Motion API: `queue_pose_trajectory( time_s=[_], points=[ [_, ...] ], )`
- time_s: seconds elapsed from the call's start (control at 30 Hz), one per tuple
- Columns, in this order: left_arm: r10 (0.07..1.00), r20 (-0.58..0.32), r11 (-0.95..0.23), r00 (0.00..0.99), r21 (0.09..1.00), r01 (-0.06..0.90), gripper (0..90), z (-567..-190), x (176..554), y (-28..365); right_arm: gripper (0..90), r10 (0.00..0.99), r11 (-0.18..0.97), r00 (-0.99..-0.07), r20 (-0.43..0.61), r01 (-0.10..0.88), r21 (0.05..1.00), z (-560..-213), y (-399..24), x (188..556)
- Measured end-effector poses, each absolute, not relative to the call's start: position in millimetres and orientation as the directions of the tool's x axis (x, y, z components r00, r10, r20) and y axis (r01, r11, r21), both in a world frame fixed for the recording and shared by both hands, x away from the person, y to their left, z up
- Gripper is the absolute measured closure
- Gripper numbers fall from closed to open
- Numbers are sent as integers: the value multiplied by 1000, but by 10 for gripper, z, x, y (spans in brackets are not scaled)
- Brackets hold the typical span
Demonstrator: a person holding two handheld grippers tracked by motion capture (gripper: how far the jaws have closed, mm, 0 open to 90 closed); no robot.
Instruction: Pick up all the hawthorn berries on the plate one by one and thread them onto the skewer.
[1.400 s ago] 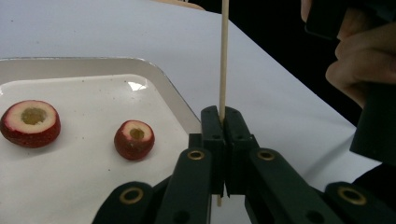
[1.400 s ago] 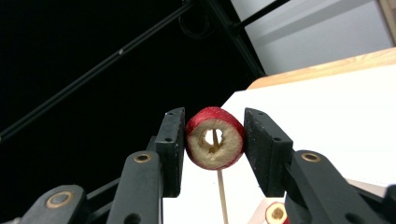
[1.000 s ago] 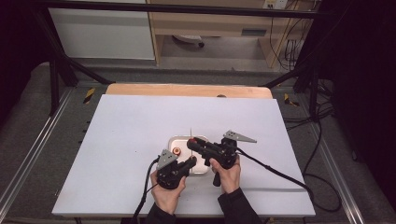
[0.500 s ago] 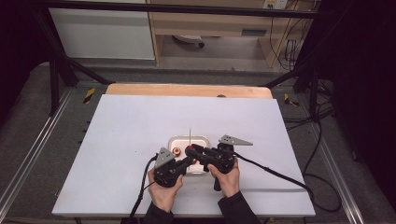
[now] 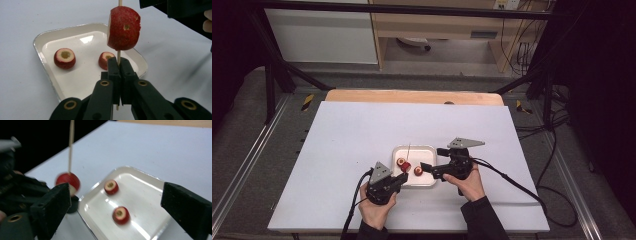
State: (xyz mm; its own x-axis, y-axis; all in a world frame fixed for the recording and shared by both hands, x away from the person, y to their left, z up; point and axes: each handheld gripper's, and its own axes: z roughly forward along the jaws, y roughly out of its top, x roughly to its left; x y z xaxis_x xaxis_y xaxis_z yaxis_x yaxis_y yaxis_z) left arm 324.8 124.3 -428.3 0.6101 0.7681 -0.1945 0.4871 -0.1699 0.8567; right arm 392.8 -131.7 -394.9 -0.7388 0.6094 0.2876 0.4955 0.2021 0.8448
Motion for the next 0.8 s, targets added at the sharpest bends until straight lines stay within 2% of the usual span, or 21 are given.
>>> queue_pose_trajectory(
  time_s=[0.27, 0.57, 0.8],
  points=[
    [766, -181, -193, 617, 851, 489, 887, -4306, 3195, 1395, 24, 601, 375, -775, 194, 489, 788, -3915, -1389, 3989],
    [777, -159, -205, 610, 851, 483, 887, -4306, 3153, 1535, 30, 579, 588, -813, 66, 473, 656, -3866, -1295, 4084],
    [770, -170, -194, 615, 856, 480, 887, -4329, 3162, 1618, 42, 574, 659, -817, 54, 500, 563, -3853, -1099, 4181]
  ],
)
